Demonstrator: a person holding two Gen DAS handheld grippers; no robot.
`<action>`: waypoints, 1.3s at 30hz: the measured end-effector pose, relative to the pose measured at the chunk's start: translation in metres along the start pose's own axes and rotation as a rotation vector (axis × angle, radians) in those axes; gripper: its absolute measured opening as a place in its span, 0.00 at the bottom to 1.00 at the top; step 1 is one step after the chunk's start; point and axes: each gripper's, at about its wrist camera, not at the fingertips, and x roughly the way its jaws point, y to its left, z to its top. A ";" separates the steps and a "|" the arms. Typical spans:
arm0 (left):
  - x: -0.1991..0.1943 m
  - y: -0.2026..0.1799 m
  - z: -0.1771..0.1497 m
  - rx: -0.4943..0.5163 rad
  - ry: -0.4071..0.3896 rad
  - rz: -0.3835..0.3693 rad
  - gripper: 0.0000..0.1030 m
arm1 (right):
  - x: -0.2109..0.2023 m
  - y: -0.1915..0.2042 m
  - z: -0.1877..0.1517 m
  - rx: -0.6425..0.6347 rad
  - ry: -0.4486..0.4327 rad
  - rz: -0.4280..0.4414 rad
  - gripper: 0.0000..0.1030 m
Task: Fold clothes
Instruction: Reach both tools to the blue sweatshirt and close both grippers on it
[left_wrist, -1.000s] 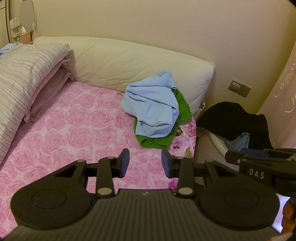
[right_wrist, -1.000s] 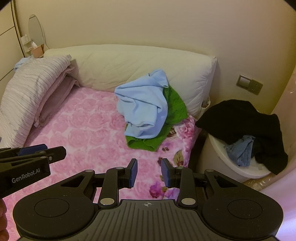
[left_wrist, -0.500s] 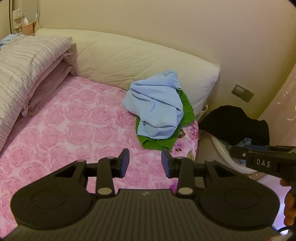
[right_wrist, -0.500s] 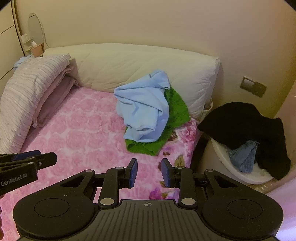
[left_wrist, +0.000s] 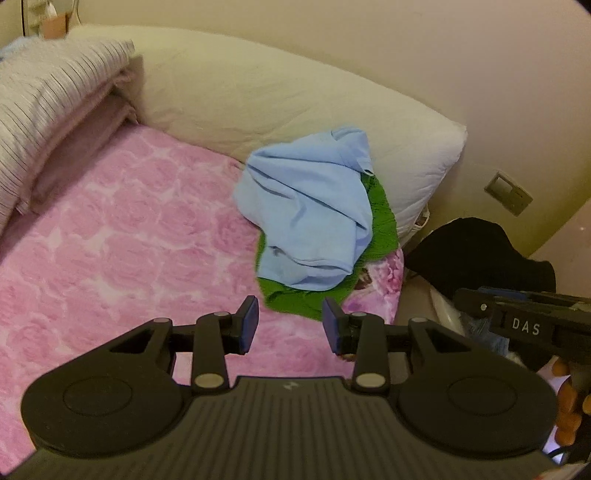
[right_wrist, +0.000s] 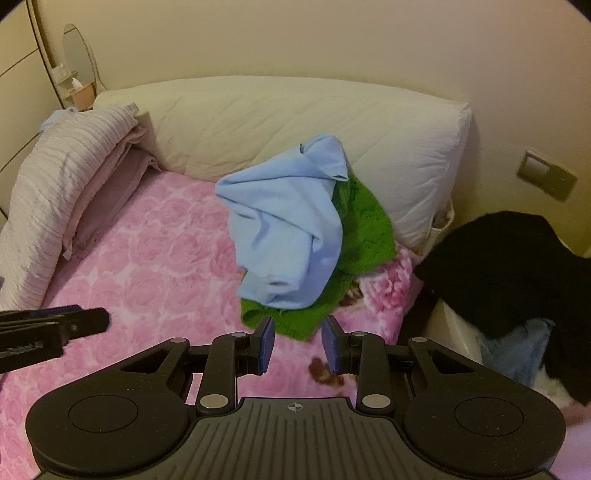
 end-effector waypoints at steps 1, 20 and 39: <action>0.008 -0.003 0.003 -0.006 0.009 -0.001 0.32 | 0.006 -0.006 0.004 -0.004 0.004 0.004 0.31; 0.156 -0.009 0.066 -0.154 0.148 0.025 0.33 | 0.125 -0.058 0.057 -0.080 0.120 0.043 0.31; 0.270 0.030 0.095 -0.172 0.196 -0.042 0.34 | 0.236 -0.052 0.086 -0.172 0.066 0.051 0.31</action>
